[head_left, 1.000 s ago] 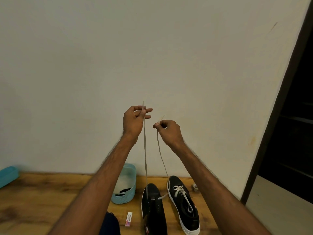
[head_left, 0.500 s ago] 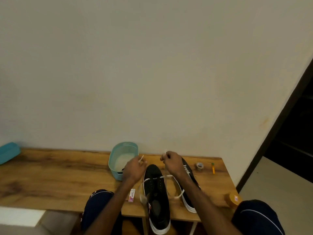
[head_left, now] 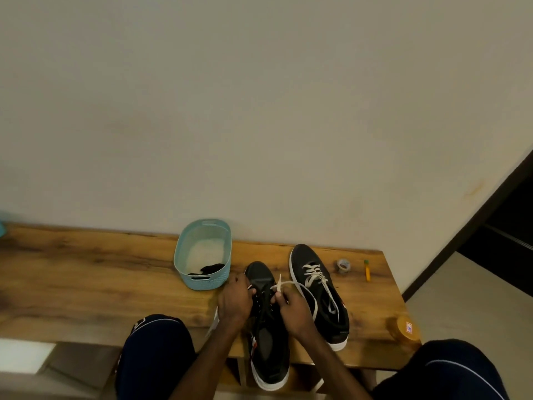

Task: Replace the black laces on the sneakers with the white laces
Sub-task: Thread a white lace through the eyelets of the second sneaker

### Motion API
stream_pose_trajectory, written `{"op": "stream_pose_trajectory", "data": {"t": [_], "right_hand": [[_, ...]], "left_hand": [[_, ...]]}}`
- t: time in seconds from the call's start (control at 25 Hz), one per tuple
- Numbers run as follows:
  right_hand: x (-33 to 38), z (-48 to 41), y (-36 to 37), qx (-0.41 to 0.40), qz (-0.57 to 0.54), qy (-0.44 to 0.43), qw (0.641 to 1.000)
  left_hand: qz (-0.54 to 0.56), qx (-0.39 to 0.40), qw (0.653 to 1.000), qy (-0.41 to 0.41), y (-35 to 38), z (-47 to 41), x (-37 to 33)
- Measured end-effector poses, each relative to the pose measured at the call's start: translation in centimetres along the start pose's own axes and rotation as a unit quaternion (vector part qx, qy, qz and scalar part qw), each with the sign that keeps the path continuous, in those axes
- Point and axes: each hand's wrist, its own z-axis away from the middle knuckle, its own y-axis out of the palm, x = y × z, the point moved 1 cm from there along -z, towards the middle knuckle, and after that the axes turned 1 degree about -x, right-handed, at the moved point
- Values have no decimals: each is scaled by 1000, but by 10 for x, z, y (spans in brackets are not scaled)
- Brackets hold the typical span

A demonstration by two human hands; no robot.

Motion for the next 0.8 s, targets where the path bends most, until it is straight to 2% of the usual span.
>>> {"op": "stream_pose_trajectory", "data": {"t": [0.16,0.44,0.48,0.6,0.68,0.8], "right_hand": [[-5,-4,1,-6,11,3,1000],[-5,-10,-1,-24,26,1,999],[-3,-9,-4,-33,3,8,999],[15,-8,-14,-45,-164,38,985],[44,-8,-26,-43,-215,19,975],[109,-6,-50,-37,-279,-53,958]], "left_hand": [[17,-3,1000,-22,4,-1,-1],[158,16,983,-92,1,-4,7],[174,9,980,-95,-2,-1,7],[214,-33,971,-103,-30,4,2],[274,-73,955,-84,-65,6,-3],[438,-130,889,-26,-140,8,-24]]}}
